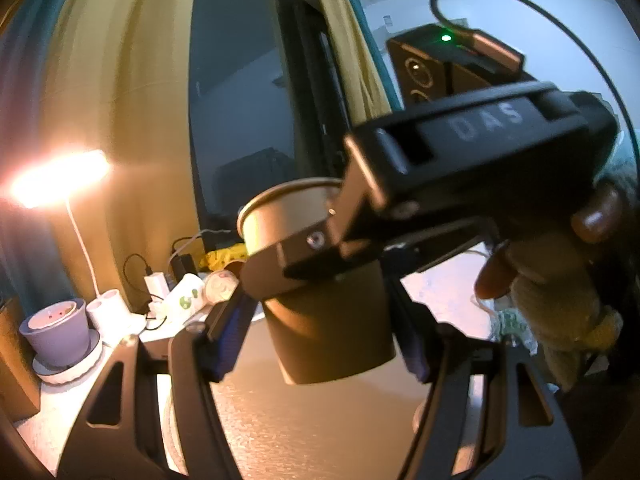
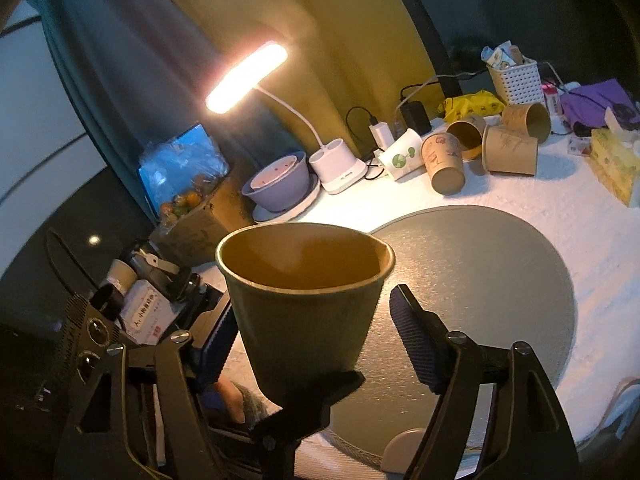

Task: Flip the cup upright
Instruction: 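Close the right tool on the cup rim while the left tool releases it, then lower the upright kraft cup onto the grey mat with the right tool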

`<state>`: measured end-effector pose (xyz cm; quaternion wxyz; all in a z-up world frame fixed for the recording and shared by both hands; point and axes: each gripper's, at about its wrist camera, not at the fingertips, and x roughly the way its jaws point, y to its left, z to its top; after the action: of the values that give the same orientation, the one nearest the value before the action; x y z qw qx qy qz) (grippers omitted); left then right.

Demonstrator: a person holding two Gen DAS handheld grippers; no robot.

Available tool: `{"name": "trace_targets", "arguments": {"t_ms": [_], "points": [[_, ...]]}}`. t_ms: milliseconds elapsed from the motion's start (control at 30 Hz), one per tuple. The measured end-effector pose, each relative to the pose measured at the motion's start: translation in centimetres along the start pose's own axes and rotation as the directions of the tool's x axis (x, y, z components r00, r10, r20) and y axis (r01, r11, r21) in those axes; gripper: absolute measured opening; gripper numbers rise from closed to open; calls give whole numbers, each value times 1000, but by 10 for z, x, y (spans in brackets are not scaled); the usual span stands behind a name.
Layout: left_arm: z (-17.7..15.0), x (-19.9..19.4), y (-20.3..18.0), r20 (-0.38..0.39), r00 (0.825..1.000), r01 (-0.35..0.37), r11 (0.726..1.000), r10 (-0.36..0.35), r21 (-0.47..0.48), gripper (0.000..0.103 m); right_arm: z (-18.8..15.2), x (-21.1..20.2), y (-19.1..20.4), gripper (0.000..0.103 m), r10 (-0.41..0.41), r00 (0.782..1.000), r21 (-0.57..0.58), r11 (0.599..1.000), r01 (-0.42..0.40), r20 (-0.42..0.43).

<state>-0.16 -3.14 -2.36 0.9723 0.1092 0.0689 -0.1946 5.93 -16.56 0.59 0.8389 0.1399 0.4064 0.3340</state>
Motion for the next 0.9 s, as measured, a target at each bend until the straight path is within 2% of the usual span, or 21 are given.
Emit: {"name": "trace_targets", "arguments": {"t_ms": [100,267,300,333,367,533,633,767,900], "points": [[0,0,-2,-6,1000,4,1000,-4,4,66,1,1,-2,66,15,1000,12,1000,-15,-1],[-1,8,2,-45,999,23,1000,-23,-15,67,4,2,-5,66,-6,1000,15,1000,6,6],[-2,11,4,-56,998,29,999,-30,-21,69,4,2,-6,66,-11,1000,15,1000,11,11],[-2,12,4,-62,998,32,999,-33,-26,77,5,1,-7,66,-17,1000,14,1000,17,17],[-2,13,5,-67,997,39,999,-41,-33,80,8,-1,-8,66,-30,999,10,1000,29,27],[-5,21,12,-108,993,42,996,-50,-77,81,18,-5,-15,66,-121,988,-7,993,122,99],[-9,28,22,-155,987,23,990,-45,-140,81,22,-2,-26,66,-189,972,-5,981,192,138],[-14,34,41,-194,981,-28,973,-17,-228,81,26,11,-41,66,-271,952,-15,961,276,145],[-21,41,66,-236,971,-116,939,39,-324,81,26,34,-46,66,-329,934,-74,937,341,140]]}}
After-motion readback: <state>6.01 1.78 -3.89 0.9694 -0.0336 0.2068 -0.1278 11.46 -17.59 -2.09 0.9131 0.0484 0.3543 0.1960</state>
